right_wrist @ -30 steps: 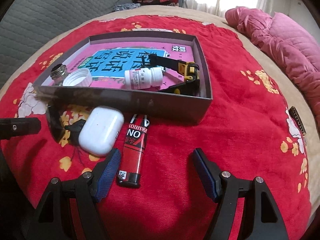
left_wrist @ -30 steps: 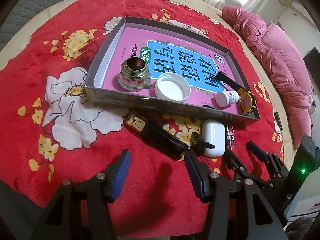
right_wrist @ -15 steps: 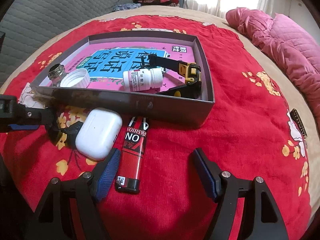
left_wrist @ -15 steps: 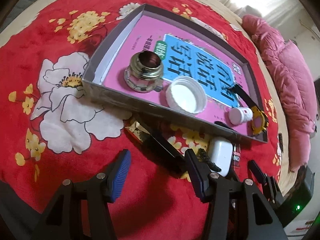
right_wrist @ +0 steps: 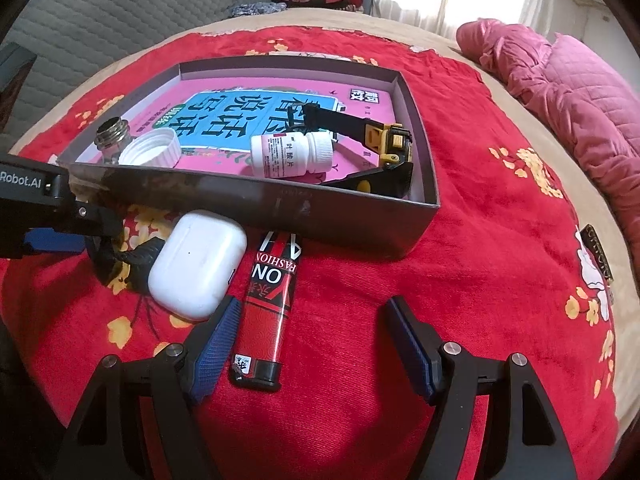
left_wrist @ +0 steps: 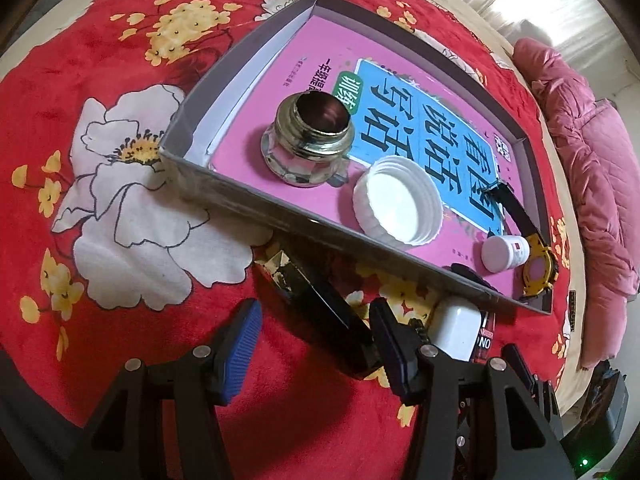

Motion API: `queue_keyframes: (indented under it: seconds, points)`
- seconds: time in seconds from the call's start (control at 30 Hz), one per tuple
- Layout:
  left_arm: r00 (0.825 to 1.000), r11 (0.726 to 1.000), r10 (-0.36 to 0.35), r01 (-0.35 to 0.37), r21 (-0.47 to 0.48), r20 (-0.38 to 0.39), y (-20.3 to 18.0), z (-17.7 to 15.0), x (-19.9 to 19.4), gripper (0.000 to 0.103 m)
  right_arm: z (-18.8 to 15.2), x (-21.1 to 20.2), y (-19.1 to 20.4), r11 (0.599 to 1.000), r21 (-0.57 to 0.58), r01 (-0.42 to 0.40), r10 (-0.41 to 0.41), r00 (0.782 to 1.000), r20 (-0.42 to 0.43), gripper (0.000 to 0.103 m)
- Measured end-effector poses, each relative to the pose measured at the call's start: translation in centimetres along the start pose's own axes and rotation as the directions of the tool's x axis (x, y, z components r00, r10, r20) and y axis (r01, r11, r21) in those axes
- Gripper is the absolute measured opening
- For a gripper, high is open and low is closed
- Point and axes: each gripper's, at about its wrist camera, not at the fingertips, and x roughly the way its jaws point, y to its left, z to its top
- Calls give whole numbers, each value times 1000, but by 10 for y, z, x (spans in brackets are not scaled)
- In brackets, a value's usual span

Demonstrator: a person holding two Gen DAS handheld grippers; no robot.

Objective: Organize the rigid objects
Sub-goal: 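Move left tool toward the white earbud case while right tool approaches the red lighter, then close right tool on the red lighter while left tool grips the black cable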

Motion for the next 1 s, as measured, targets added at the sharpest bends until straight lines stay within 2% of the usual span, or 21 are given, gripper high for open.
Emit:
queue_keyframes:
  seconds: [0.17,0.4,0.7,0.8,1.0]
  points:
    - [1000,999,29,-29,34,3,-8,3,6,55,0,3,-3,1000,20,-20,20,1000,-10,75]
    - [999,996,36,-37,78,12,-11,3,9,56,-3,5,-9,997,54,-57,58,998,-2,75]
    - [998,966,63,-68,249,30,-26,-2,10,56,-4,4,-11,996,55,-71,71,997,5,75]
    - [998,955,57,-63,291,30,-29,-2,10,56,-4,3,-13,995,63,-73,72,997,6,72]
    - [999,943,29,-35,330,25,-28,-3,8,55,-4,0,-19,993,85,-78,77,997,10,57]
